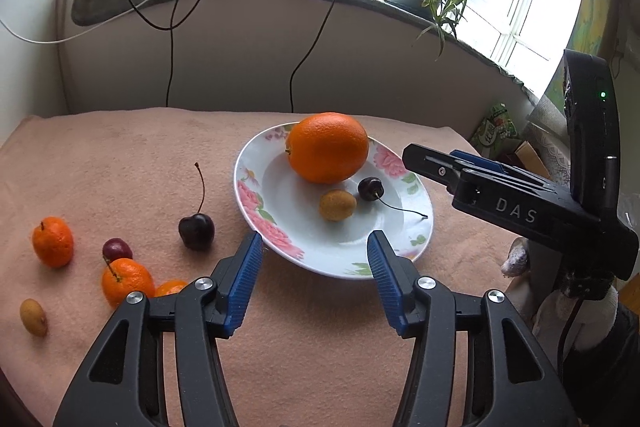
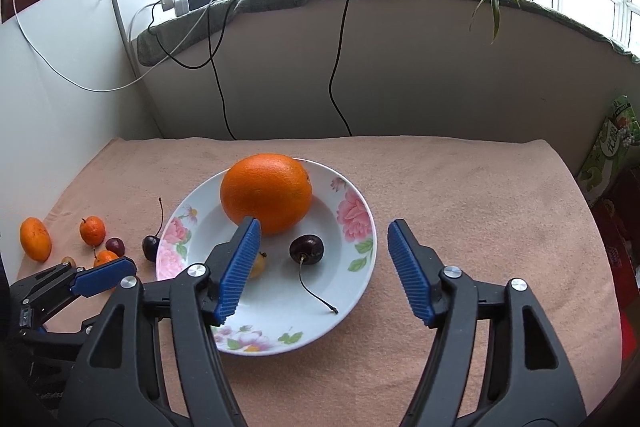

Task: Organize fruits
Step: 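Open the right gripper over the plate while the left gripper releases the kiwi fruit there, then grasp a second brown kiwi fruit with the left gripper while the right gripper reaches a small tangerine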

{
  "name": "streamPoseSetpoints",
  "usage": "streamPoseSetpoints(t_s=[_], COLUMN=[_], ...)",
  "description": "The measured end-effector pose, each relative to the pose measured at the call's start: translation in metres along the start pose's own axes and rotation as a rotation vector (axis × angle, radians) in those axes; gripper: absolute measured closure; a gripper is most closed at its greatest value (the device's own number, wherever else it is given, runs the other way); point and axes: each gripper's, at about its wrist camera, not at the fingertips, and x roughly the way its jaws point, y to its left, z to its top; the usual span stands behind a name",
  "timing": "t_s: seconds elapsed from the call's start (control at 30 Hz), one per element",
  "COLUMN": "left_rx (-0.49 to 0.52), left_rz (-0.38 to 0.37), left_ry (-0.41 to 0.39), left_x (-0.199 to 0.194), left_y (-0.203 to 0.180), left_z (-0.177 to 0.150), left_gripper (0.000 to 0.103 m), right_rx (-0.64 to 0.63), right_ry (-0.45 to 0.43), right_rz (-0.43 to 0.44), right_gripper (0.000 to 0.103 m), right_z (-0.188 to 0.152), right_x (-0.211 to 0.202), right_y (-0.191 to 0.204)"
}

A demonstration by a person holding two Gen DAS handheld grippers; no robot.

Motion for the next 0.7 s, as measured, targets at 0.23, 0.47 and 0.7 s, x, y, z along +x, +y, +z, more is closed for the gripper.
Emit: streamPoseSetpoints(t_s=[0.23,0.47,0.7], left_rx=[-0.01,-0.032,-0.079], left_rz=[0.047,0.133,0.209], left_ry=[-0.018,-0.038,-0.051], left_x=[-0.023,-0.049,-0.077], left_y=[0.018,0.045,0.078], left_z=[-0.011,-0.019,-0.032], left_gripper=[0.039,0.039,0.039], right_rx=[-0.027,-0.083,-0.148], right_ry=[-0.019,-0.005,0.039], right_rz=[0.081,0.181,0.266], right_gripper=[0.025,0.025,0.024], right_z=[-0.003,-0.01,-0.021], right_x=[-0.017,-0.023,-0.016], right_y=[0.023,0.059,0.095])
